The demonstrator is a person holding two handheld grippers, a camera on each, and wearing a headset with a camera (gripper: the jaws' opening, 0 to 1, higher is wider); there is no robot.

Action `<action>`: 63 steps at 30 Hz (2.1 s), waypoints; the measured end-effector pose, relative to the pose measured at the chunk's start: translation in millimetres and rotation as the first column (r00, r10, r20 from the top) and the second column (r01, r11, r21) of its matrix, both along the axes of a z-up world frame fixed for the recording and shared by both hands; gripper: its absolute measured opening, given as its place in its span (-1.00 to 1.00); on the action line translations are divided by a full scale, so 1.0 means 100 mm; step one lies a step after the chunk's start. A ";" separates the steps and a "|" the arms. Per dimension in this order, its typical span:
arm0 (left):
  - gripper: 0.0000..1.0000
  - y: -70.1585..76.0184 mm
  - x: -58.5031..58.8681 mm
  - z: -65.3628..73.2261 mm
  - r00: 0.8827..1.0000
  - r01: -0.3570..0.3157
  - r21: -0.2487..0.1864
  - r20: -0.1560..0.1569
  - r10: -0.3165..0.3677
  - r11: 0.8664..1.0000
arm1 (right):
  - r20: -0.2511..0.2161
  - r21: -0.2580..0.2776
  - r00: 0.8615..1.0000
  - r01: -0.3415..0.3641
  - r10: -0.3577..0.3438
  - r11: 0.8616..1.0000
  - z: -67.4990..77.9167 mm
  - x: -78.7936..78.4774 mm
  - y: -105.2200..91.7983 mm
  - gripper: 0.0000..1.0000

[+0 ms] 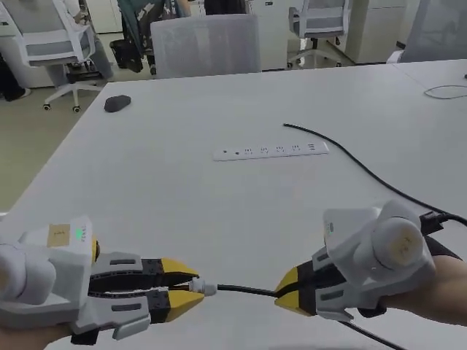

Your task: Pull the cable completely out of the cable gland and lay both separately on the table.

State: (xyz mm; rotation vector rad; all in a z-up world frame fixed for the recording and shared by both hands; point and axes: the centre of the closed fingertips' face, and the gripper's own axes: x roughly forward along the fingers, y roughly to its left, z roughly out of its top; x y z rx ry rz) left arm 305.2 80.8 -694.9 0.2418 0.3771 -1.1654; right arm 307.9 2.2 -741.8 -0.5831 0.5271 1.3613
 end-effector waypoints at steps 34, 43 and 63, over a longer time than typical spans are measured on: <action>-0.70 0.84 -0.16 -0.25 0.964 -0.262 -0.080 -0.057 0.258 0.962 | -0.012 -0.048 1.000 -0.011 0.010 0.999 -0.10 0.14 0.21 -1.00; -0.70 0.97 -0.27 -0.38 0.946 -0.320 -0.098 -0.082 0.313 0.942 | -0.001 -0.040 1.000 0.012 -0.012 0.999 -0.12 0.24 0.56 -1.00; -0.70 1.18 -0.36 -0.71 0.899 -0.432 -0.164 -0.154 0.410 0.887 | -0.102 0.021 0.989 0.106 -0.103 0.994 -0.27 0.43 1.65 -1.00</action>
